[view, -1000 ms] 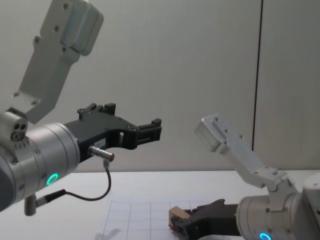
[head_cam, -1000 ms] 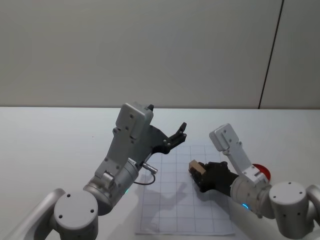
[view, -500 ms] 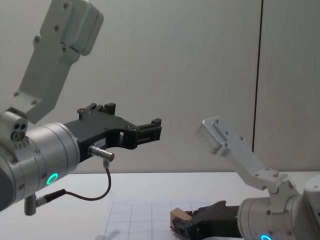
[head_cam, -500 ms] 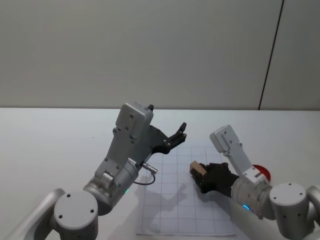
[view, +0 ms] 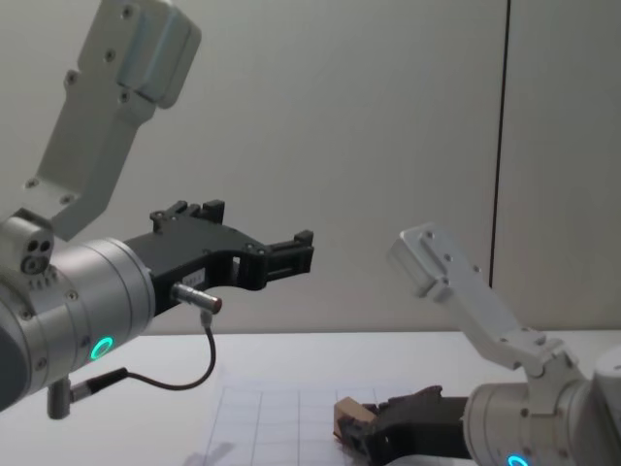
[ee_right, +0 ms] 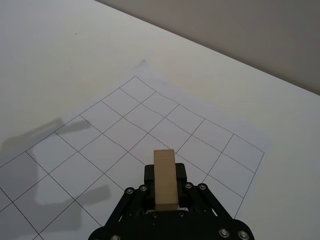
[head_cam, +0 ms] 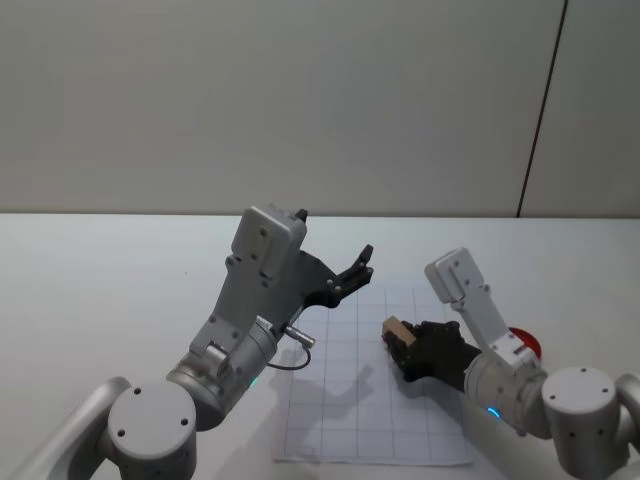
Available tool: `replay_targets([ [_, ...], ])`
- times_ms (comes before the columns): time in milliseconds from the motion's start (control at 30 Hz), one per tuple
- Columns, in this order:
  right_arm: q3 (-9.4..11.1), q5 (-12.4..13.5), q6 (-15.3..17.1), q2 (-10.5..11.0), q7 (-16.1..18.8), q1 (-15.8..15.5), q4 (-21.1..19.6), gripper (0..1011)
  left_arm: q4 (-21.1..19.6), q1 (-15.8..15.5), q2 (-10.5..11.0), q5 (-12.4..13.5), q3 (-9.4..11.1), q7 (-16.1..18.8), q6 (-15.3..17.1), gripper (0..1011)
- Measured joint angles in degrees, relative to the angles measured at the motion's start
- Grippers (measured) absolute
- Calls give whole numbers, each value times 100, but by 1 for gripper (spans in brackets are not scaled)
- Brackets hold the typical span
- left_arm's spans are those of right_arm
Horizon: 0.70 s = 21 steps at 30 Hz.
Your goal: Use the one hand to pick up the stamp and affix it onto the A4 paper.
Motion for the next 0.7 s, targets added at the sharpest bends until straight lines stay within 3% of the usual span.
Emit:
replay_targets([
  [700, 94, 483, 146, 50, -133, -72, -629, 221, 0, 0, 0, 0, 0, 0, 0, 1002],
])
